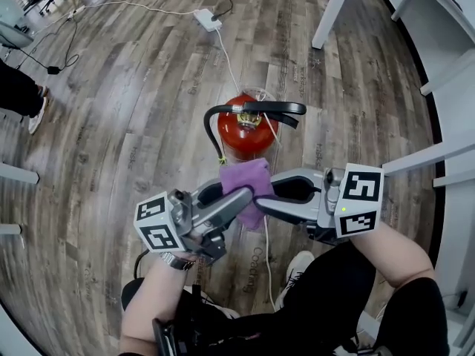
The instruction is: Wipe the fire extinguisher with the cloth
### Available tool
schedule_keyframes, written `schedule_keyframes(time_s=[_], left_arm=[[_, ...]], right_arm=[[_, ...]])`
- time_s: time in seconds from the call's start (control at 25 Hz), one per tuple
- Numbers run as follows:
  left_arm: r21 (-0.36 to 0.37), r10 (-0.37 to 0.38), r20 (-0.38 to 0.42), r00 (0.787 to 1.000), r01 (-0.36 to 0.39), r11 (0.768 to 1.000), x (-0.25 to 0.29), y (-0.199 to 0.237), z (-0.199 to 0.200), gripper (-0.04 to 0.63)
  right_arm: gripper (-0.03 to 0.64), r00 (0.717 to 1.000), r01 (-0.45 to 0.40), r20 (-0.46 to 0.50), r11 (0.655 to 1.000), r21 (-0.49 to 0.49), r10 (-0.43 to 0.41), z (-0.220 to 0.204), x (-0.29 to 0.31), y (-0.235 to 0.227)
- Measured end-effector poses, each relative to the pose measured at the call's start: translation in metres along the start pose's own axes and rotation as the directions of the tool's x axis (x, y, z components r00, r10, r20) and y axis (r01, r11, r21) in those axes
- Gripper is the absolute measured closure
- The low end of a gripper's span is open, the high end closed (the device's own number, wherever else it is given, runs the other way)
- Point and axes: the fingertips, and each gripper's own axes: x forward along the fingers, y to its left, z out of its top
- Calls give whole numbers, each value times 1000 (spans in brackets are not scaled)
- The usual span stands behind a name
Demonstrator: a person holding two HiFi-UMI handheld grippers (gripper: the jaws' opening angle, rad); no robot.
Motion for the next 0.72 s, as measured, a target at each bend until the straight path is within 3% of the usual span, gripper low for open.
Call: schedule_keyframes(time_s=[0.12,0.2,0.24,0.28,0.36,0.44,0.52,0.6,0.64,0.72], left_arm=[[76,22,29,999,-24,997,-7,2,31,514],[149,87,41,995,-93,984,-17,12,62,514],[190,139,27,990,-142,972,-22,21,76,514],[232,196,2,981,-192,954,-26,32,90,514],[306,285,-55,957,-256,917,-30,51,115,514],[356,325,-112,939,-268,895,-27,69,137,512],[384,351,-171,920,-266,884,-21,92,156,514],[378,339,-260,904,-227,897,-12,116,166,514],[349,306,-329,893,-186,918,-5,126,166,512],[233,215,-478,852,-113,966,5,144,156,511]], right_arm=[[504,995,99,13,983,-154,-99,14,-3,1],[501,981,192,37,936,-295,-190,28,-10,1],[535,973,228,49,921,-315,-224,34,-14,0],[562,967,253,63,923,-290,-245,40,-16,-2],[605,963,259,112,955,-146,-244,51,-20,-5],[612,956,231,183,973,20,-231,57,-26,-11],[614,936,208,254,965,160,-244,58,-36,-24],[614,921,159,309,954,254,-236,53,-45,-33],[614,921,125,324,953,275,-214,48,-47,-34],[614,929,77,328,957,281,-171,39,-48,-33]])
